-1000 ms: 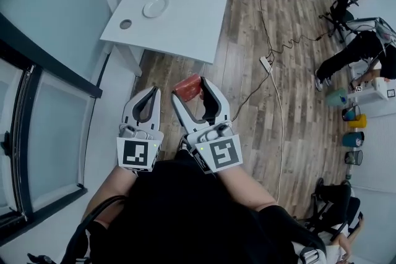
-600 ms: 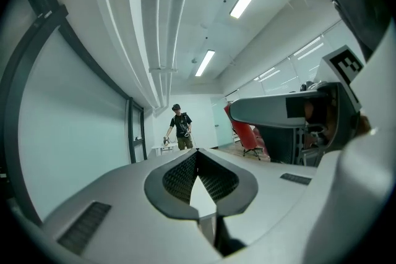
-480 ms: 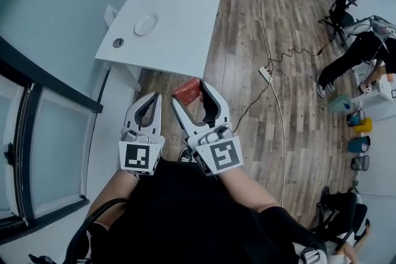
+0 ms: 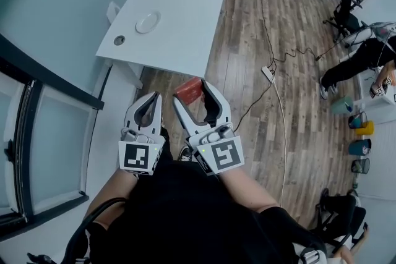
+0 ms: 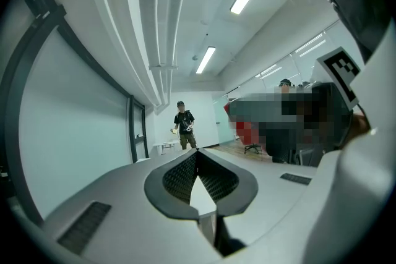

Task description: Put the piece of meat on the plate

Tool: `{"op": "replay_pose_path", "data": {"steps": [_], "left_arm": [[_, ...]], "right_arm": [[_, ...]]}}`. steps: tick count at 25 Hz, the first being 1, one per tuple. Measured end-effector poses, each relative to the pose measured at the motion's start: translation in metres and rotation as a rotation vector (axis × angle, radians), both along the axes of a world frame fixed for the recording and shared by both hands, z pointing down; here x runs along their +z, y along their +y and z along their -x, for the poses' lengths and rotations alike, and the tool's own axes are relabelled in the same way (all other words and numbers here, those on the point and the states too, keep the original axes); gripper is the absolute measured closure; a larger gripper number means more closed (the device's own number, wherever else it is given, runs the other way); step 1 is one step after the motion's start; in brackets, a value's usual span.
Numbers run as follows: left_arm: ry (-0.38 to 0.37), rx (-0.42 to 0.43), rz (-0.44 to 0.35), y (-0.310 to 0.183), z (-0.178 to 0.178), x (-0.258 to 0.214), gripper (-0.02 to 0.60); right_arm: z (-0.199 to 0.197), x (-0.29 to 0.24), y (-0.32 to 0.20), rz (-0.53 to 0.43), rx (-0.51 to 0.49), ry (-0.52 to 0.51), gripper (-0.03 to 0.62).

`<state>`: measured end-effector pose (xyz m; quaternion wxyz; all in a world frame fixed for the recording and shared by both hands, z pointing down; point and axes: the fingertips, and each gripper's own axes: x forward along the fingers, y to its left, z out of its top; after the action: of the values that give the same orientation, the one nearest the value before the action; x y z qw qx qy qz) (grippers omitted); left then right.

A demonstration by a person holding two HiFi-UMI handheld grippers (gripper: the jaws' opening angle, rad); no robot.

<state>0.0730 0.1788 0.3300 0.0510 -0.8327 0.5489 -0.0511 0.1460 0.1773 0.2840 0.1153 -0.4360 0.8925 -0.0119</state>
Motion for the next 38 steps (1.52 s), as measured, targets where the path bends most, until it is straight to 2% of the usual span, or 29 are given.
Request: {"op": "replay_pose_path", "data": {"steps": [15,28,35,38], "left_arm": [[0.049,0.01,0.02,-0.056,0.006,0.01,0.578],[0.07,0.007,0.078,-0.129,0.04,0.026,0.578],[0.079,0.007,0.108,-0.17,0.057,0.033,0.578],[0.085,0.012,0.106,-0.186,0.063,0.032,0.578]], "right_arm": [[0.009,0.014,-0.051,0.043,0.014,0.04,0.306],[0.05,0.037,-0.12,0.13,-0.015,0.088,0.306],[0.075,0.036,-0.163,0.134,-0.033,0.079,0.306],[0.082,0.046,-0.174,0.174,-0.042,0.128,0.306]]}}
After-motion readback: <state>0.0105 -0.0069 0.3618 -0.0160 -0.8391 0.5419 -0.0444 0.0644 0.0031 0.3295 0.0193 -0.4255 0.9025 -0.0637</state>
